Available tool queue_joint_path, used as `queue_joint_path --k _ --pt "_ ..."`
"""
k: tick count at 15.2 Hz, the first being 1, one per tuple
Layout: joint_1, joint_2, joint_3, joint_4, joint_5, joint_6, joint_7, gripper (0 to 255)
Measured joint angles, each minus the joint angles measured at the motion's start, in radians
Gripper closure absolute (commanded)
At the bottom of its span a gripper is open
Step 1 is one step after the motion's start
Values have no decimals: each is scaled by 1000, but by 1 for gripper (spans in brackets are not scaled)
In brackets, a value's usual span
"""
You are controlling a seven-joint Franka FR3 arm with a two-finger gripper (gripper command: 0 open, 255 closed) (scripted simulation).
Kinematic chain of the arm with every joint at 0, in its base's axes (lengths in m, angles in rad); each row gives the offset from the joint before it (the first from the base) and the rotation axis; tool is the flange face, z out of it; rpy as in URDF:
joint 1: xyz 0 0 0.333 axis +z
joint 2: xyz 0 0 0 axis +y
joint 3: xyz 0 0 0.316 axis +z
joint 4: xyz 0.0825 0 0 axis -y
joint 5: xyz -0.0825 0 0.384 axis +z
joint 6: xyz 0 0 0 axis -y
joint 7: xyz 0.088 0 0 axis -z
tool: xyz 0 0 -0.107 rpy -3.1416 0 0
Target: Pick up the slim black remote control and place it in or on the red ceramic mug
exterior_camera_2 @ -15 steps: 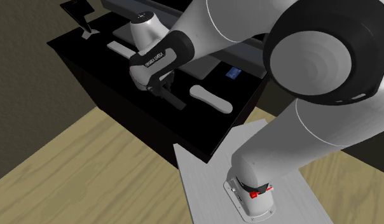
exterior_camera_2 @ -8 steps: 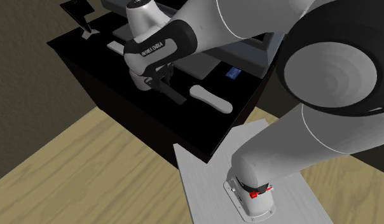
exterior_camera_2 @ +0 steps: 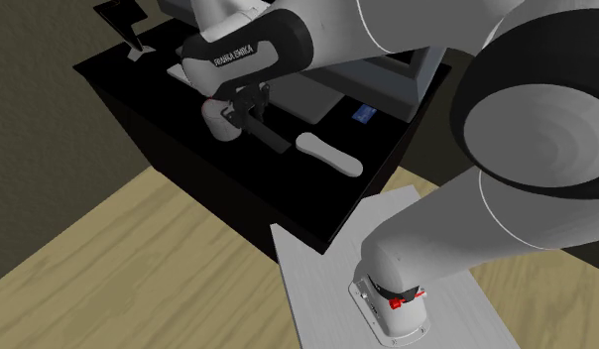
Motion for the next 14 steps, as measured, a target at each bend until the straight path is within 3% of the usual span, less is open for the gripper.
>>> queue_joint_path --k 11,14 --pt "2 -48 -9 105 14 -151 -18 255" --pt "-3 40 4 199 -10 -161 3 255"
